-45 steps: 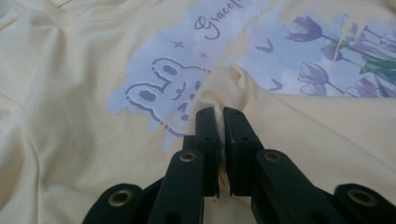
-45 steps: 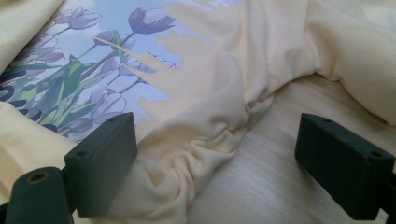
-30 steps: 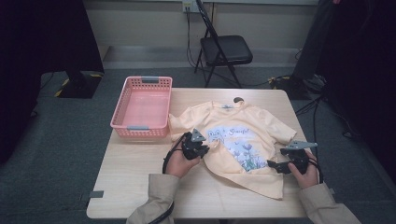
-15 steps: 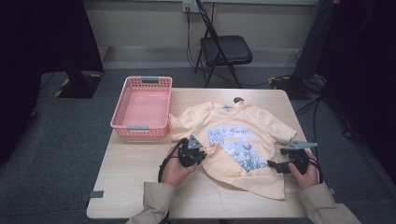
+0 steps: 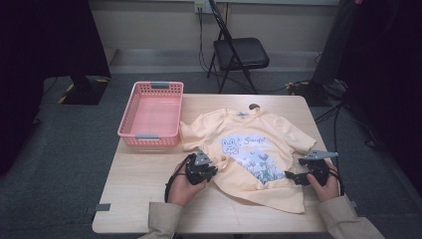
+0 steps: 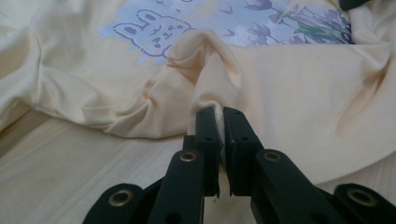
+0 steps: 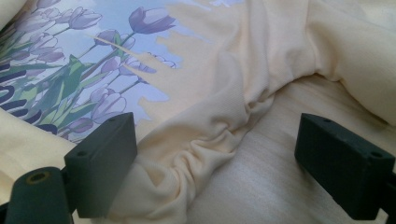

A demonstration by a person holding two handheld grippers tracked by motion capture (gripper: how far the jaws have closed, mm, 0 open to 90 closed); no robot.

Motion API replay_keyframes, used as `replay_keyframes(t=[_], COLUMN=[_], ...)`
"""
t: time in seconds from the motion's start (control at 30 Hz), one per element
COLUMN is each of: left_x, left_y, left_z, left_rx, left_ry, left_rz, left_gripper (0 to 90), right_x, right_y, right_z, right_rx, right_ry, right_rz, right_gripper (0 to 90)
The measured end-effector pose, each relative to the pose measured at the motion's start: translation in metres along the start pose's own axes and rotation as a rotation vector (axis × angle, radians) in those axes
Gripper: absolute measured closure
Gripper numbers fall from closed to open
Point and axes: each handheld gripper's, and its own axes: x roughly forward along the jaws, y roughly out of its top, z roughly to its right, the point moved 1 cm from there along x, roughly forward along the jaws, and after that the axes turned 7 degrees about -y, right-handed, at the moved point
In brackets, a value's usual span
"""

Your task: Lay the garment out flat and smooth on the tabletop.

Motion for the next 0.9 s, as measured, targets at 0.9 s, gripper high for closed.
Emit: replay_keyframes(t=[0.9], left_x=[-0.016], left_y=[-0.030], left_z=[0.022], left_rx=[-0.008], left_ry=[0.003], left_rz=[-0.010], left_gripper=[84.5], right_x=[0.000], right_y=[0.000], right_z=[0.000], right_rx=[-0.003], right_ry=[0.003], right_rz=[0.000], right_gripper=[12.1])
